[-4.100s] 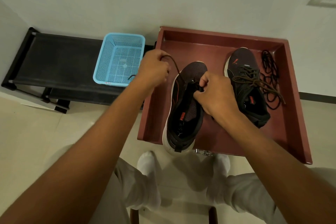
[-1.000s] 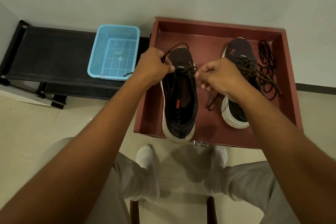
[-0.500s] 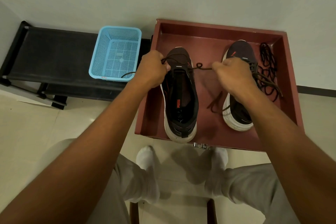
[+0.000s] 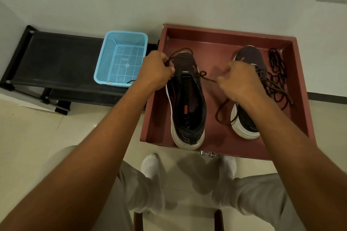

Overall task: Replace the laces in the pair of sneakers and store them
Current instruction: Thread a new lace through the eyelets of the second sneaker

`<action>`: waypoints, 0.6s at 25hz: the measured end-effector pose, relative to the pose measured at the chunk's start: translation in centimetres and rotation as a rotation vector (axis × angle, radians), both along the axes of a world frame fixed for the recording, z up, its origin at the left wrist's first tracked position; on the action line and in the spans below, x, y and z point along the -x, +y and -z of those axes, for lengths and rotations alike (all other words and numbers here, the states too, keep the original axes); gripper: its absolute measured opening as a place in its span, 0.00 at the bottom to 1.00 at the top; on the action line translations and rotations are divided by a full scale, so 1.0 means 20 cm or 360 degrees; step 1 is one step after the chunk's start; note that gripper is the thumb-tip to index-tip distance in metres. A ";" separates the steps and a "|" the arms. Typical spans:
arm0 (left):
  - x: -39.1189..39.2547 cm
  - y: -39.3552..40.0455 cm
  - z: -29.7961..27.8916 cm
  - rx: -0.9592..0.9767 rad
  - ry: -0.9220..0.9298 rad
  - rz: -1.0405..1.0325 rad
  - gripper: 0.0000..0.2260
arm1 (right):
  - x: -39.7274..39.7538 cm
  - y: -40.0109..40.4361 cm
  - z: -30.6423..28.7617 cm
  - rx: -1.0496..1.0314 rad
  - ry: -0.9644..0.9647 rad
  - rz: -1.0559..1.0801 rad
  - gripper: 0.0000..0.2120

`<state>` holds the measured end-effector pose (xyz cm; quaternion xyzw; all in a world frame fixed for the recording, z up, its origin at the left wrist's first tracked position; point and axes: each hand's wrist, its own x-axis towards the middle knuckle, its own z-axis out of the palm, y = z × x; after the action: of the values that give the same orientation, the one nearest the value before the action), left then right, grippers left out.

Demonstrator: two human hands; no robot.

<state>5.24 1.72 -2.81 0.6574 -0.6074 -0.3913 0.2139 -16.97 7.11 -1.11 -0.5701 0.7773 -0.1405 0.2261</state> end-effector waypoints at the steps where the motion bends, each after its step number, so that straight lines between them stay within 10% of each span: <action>1: 0.00 0.00 0.00 0.0002 0.0003 -0.0002 0.05 | -0.02 0.00 0.00 -0.0004 -0.0033 -0.0059 0.15; 15: 0.03 -0.02 -0.11 0.0028 -0.0038 -0.0035 0.07 | -0.12 0.00 0.03 -0.0051 -0.0319 -0.0166 0.10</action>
<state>4.72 1.36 -0.59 0.6667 -0.6061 -0.3757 0.2168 -14.56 7.12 -1.61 -0.5892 0.7221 -0.1725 0.3188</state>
